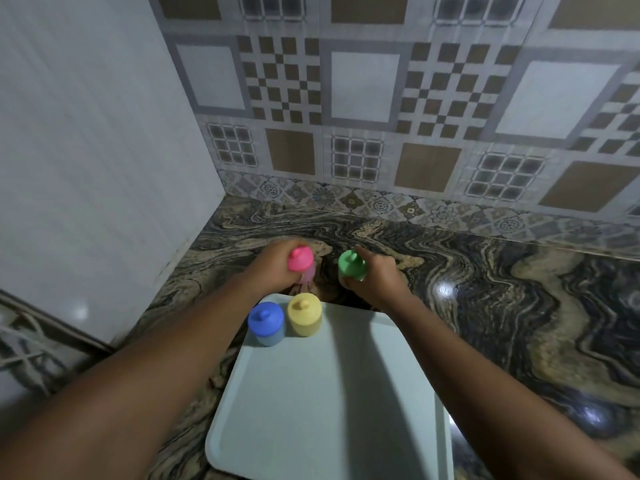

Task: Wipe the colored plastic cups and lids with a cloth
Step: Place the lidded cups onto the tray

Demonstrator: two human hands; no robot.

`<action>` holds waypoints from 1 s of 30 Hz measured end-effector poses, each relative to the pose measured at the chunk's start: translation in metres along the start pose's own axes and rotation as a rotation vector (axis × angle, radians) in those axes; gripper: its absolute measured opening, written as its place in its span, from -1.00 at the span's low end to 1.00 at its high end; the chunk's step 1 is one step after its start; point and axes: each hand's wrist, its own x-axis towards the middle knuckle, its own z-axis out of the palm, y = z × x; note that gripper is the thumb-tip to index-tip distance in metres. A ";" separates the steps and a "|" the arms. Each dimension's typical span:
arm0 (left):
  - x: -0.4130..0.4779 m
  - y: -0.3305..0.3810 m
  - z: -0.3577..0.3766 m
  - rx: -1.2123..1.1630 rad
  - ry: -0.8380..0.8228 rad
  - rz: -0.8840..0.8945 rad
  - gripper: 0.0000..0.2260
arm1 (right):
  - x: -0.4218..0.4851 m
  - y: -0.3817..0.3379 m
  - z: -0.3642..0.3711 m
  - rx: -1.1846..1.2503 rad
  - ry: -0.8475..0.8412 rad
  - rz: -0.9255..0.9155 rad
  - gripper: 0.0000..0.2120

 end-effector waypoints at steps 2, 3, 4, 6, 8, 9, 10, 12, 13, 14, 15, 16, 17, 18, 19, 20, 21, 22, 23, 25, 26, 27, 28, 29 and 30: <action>0.000 0.011 -0.006 0.025 0.000 -0.003 -0.34 | -0.001 -0.002 -0.009 -0.008 0.045 -0.023 -0.24; 0.001 0.017 -0.007 0.041 -0.005 -0.001 -0.31 | -0.001 -0.003 -0.013 -0.011 0.066 -0.035 -0.25; 0.000 0.026 -0.009 0.052 -0.010 0.005 -0.31 | -0.004 -0.003 -0.017 -0.008 0.091 -0.051 -0.26; -0.003 0.046 -0.010 0.052 -0.010 0.031 -0.30 | -0.013 -0.005 -0.027 0.011 0.140 -0.082 -0.28; -0.012 0.066 -0.010 0.054 -0.014 0.068 -0.31 | -0.027 -0.005 -0.036 0.015 0.183 -0.109 -0.29; -0.016 0.075 -0.008 0.096 -0.016 0.094 -0.32 | -0.034 -0.004 -0.040 0.012 0.197 -0.120 -0.29; -0.021 0.082 -0.005 0.165 -0.016 0.116 -0.33 | -0.042 -0.002 -0.042 0.007 0.208 -0.129 -0.30; -0.033 0.095 0.003 0.303 -0.023 0.127 -0.36 | -0.060 0.002 -0.044 -0.005 0.209 -0.117 -0.29; -0.040 0.100 0.007 0.354 -0.026 0.132 -0.39 | -0.069 0.005 -0.044 -0.008 0.202 -0.099 -0.28; -0.045 0.102 0.012 0.392 -0.031 0.143 -0.40 | -0.077 0.009 -0.043 -0.008 0.195 -0.084 -0.26; -0.050 0.105 0.018 0.422 -0.035 0.157 -0.42 | -0.085 0.012 -0.041 -0.012 0.187 -0.067 -0.26; -0.055 0.105 0.023 0.441 -0.047 0.163 -0.43 | -0.092 0.016 -0.039 -0.020 0.176 -0.053 -0.25; -0.059 0.104 0.029 0.453 -0.065 0.162 -0.44 | -0.098 0.019 -0.037 -0.030 0.161 -0.035 -0.25; -0.064 0.103 0.033 0.461 -0.084 0.156 -0.46 | -0.104 0.021 -0.035 -0.038 0.148 -0.025 -0.25; -0.068 0.102 0.039 0.473 -0.103 0.150 -0.47 | -0.109 0.023 -0.032 -0.041 0.140 -0.014 -0.26; -0.071 0.101 0.044 0.491 -0.115 0.147 -0.47 | -0.113 0.025 -0.030 -0.037 0.137 -0.013 -0.29; -0.074 0.100 0.049 0.513 -0.120 0.149 -0.48 | -0.116 0.026 -0.027 -0.033 0.131 -0.012 -0.32; -0.077 0.100 0.054 0.530 -0.125 0.153 -0.49 | -0.120 0.028 -0.025 -0.028 0.128 -0.016 -0.35; -0.079 0.100 0.059 0.542 -0.131 0.154 -0.49 | -0.122 0.029 -0.022 -0.022 0.125 -0.016 -0.36; -0.083 0.098 0.068 0.559 -0.146 0.151 -0.50 | -0.126 0.033 -0.018 -0.009 0.128 -0.019 -0.39; -0.084 0.097 0.071 0.564 -0.147 0.151 -0.51 | -0.128 0.035 -0.015 -0.004 0.129 -0.016 -0.40; -0.085 0.096 0.073 0.569 -0.141 0.153 -0.50 | -0.129 0.036 -0.014 0.002 0.126 -0.008 -0.40; -0.085 0.095 0.074 0.571 -0.132 0.157 -0.50 | -0.131 0.037 -0.013 0.007 0.125 -0.003 -0.39; -0.085 0.094 0.075 0.570 -0.124 0.161 -0.49 | -0.131 0.037 -0.013 0.011 0.126 0.000 -0.37; -0.085 0.093 0.076 0.568 -0.121 0.163 -0.48 | -0.131 0.038 -0.012 0.014 0.128 -0.001 -0.35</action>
